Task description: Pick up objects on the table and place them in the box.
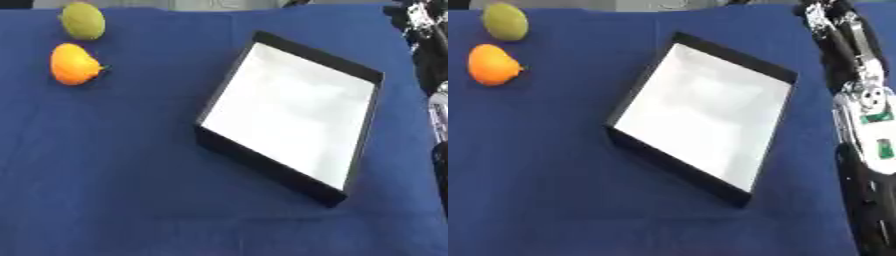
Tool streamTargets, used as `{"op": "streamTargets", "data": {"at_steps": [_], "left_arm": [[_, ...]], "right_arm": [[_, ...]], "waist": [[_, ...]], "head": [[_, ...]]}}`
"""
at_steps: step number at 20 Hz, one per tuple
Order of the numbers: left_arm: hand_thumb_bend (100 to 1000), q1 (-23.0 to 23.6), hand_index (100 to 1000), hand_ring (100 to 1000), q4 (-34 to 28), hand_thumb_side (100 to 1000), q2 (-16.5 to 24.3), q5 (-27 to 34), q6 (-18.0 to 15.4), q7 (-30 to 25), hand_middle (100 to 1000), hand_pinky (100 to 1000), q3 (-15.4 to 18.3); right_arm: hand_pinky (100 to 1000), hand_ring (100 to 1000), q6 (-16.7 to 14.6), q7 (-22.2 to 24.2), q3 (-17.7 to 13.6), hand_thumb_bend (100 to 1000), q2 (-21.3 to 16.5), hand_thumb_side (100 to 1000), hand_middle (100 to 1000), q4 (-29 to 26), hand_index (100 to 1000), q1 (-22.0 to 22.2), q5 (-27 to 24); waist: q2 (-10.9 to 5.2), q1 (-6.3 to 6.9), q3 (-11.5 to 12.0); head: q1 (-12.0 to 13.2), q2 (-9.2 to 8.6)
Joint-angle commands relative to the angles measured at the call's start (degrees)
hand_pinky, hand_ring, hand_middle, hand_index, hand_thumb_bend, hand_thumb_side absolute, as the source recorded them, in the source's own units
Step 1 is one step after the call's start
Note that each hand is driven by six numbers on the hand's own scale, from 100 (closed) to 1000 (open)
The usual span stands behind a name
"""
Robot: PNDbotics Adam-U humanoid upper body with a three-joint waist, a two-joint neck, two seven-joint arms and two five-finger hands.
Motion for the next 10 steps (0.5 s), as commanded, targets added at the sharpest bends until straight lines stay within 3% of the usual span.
{"op": "streamTargets", "data": {"at_steps": [1,2,3,10], "left_arm": [[100,-2.27,857,747,2.62,622,6.37,-2.94,1.14,-2.79,805,786,-1.98],[100,-3.29,863,753,3.98,686,7.82,-3.83,1.42,-3.68,806,789,-2.92],[100,-4.41,870,759,5.40,611,9.27,-4.73,1.50,-4.57,814,793,-3.94],[100,-13.73,906,801,15.55,547,19.46,-11.00,-2.18,-10.84,845,822,-12.18]], "right_arm": [[982,863,0.02,0.16,0.03,100,-2.30,599,839,-0.22,834,-0.26,0.56],[982,863,0.01,0.21,0.10,100,-2.49,601,839,-0.14,834,-0.15,0.69],[981,863,0.00,0.23,0.13,100,-2.67,599,839,-0.06,834,-0.05,0.80],[981,863,-0.10,0.43,0.46,100,-3.33,599,838,0.34,833,0.33,1.23]], "waist": [[-1.59,0.41,0.22],[-1.68,0.59,0.31],[-1.76,0.76,0.39],[-2.07,1.07,0.66]], "head": [[-0.22,0.32],[-0.39,0.28],[-0.57,0.26],[-0.93,0.24]]}}
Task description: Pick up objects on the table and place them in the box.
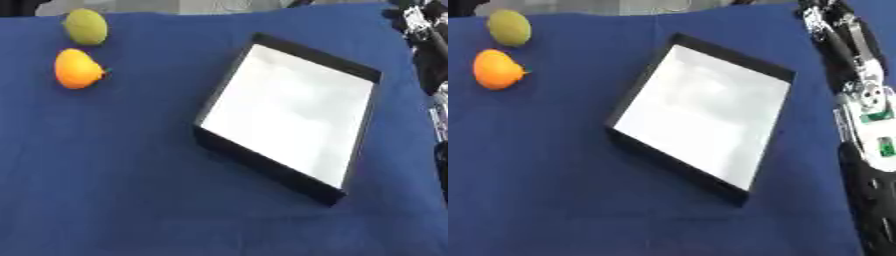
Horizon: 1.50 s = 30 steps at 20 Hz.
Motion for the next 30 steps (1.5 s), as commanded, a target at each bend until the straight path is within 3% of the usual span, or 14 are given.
{"op": "streamTargets", "data": {"at_steps": [1,7,9,12,13,19,25,30], "left_arm": [[100,-3.70,907,805,4.02,532,6.86,-2.99,-2.41,-2.89,847,825,-3.12],[112,-10.37,912,831,12.76,525,15.28,-5.69,-7.86,-8.35,862,847,-7.93],[228,-12.07,911,837,15.73,493,15.91,-6.60,-9.73,-10.22,865,851,-9.17],[371,-14.82,902,845,19.94,373,15.59,-8.93,-11.93,-12.83,863,856,-10.94],[381,-15.78,902,846,21.41,362,15.25,-9.82,-12.27,-13.73,863,857,-11.63],[479,-21.72,902,853,30.61,105,11.15,-15.46,-15.51,-19.39,843,868,-14.86],[483,-26.63,897,855,39.07,100,5.85,-20.67,-19.80,-24.60,846,868,-15.69],[501,-30.13,897,859,44.86,100,1.77,-25.35,-22.13,-29.28,855,869,-14.38]], "right_arm": [[981,863,-0.11,0.22,0.01,100,-1.73,599,838,-0.32,833,-0.48,0.41],[980,863,-0.21,0.77,0.66,100,-1.45,602,838,-0.02,833,-0.84,0.56],[980,863,-0.20,0.91,0.81,100,-1.42,604,838,0.11,833,-0.91,0.63],[980,863,-0.23,1.14,1.07,100,-1.54,604,837,0.27,832,-0.93,0.73],[980,863,-0.25,1.24,1.17,100,-1.54,604,837,0.30,832,-0.96,0.76],[979,862,-0.27,1.51,1.44,100,-1.54,607,835,0.49,831,-0.95,0.82],[978,863,-0.30,1.63,1.56,100,-1.40,609,834,0.58,829,-0.99,0.81],[978,862,-0.27,1.81,1.77,100,-1.16,610,833,0.55,827,-1.04,0.75]], "waist": [[-1.35,-0.01,0.07],[-1.13,-0.37,-0.88],[-1.04,-0.36,-1.11],[-0.99,-0.28,-1.25],[-0.99,-0.26,-1.29],[-0.97,-0.23,-1.49],[-0.84,-0.32,-1.65],[-0.77,-0.44,-1.83]], "head": [[-0.04,0.27],[1.22,0.28],[1.52,0.25],[1.81,0.37],[1.91,0.39],[2.04,0.40],[2.17,0.40],[2.25,0.40]]}}
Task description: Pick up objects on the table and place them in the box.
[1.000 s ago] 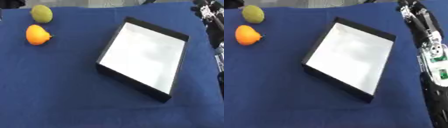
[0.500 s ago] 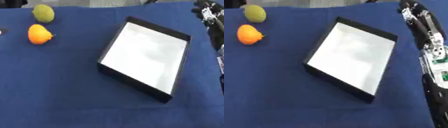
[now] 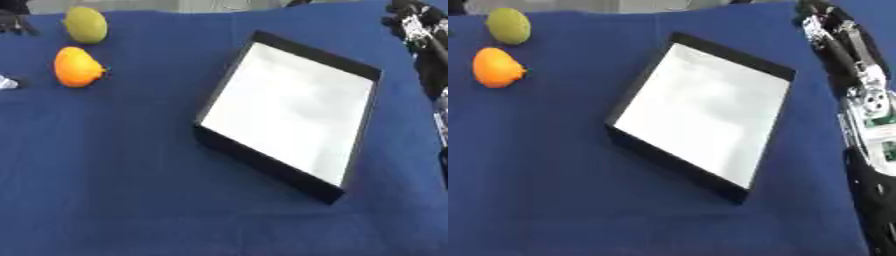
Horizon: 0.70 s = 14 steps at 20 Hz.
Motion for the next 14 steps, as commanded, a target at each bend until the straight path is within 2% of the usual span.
{"op": "streamTargets", "data": {"at_steps": [1,5,8,14], "left_arm": [[502,-2.55,897,859,2.39,100,-0.86,-3.15,-1.12,-3.11,858,869,1.90],[514,-4.45,898,858,3.35,100,-3.53,-7.09,-1.65,-7.05,860,867,4.40],[586,-5.39,902,864,2.70,100,-4.59,-9.90,-1.36,-9.02,867,869,5.59],[650,-6.30,905,869,2.51,100,-5.61,-15.78,0.47,-5.99,874,869,6.99]], "right_arm": [[978,862,-0.08,0.29,0.00,100,-0.96,611,832,-0.63,827,-0.95,0.15],[978,862,-0.04,0.56,0.26,100,-0.69,613,832,-0.66,826,-1.08,0.05],[977,861,0.02,0.80,0.46,100,-0.57,618,830,-0.59,825,-1.19,0.03],[977,860,0.00,1.30,0.91,100,-0.56,623,830,-0.42,825,-1.43,0.16]], "waist": [[-0.78,-0.02,-0.10],[-0.66,-0.14,-0.35],[-0.48,-0.21,-0.53],[0.06,-0.37,-0.79]], "head": [[0.34,-0.03],[0.52,-0.03],[0.61,-0.03],[0.93,-0.06]]}}
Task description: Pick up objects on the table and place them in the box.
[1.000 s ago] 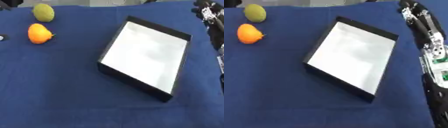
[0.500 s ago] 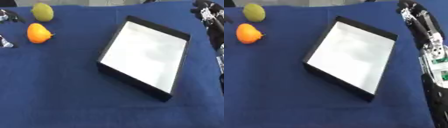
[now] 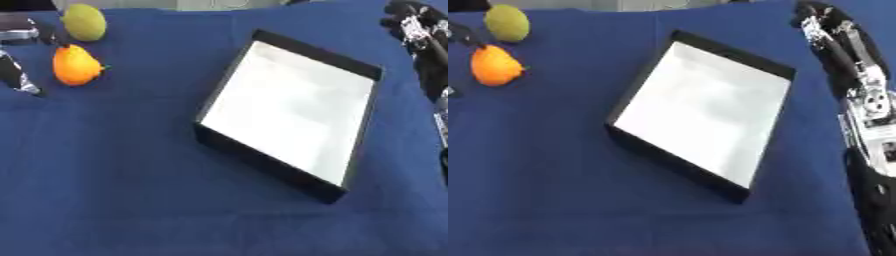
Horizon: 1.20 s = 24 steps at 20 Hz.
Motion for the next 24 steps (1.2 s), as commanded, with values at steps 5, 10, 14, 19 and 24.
{"op": "streamTargets", "data": {"at_steps": [5,10,14,19,24], "left_arm": [[595,-1.64,899,863,2.53,100,-0.42,-5.82,1.25,4.41,866,865,3.01],[527,-1.69,898,856,4.63,100,-1.35,-4.99,0.49,3.98,857,857,3.62],[437,-1.68,869,825,4.96,100,-1.60,-5.03,1.14,4.69,812,823,3.77],[568,-2.05,717,681,2.73,100,-1.46,-8.37,2.93,11.91,659,658,3.29],[655,-1.72,555,561,2.19,100,-1.79,-11.39,3.87,22.79,531,551,2.73]], "right_arm": [[976,861,-0.21,0.51,0.20,100,-0.62,624,830,-0.38,825,-1.33,0.21],[976,861,-0.22,0.67,0.45,100,-0.62,628,830,-0.37,825,-1.62,0.11],[976,863,-0.20,0.84,0.60,100,-0.60,630,830,-0.27,825,-1.79,0.17],[976,863,-0.19,1.02,0.82,100,-0.61,630,829,-0.21,825,-1.79,0.18],[976,863,-0.10,1.01,0.76,100,-0.35,630,828,-0.29,825,-1.88,-0.25]], "waist": [[-0.20,-0.38,-0.31],[0.25,-0.47,-0.54],[0.50,-0.51,-0.69],[0.45,-0.47,-0.66],[0.26,-0.44,-0.73]], "head": [[0.78,-0.59],[0.97,-0.69],[1.01,-0.76],[1.10,-0.50],[1.16,-0.27]]}}
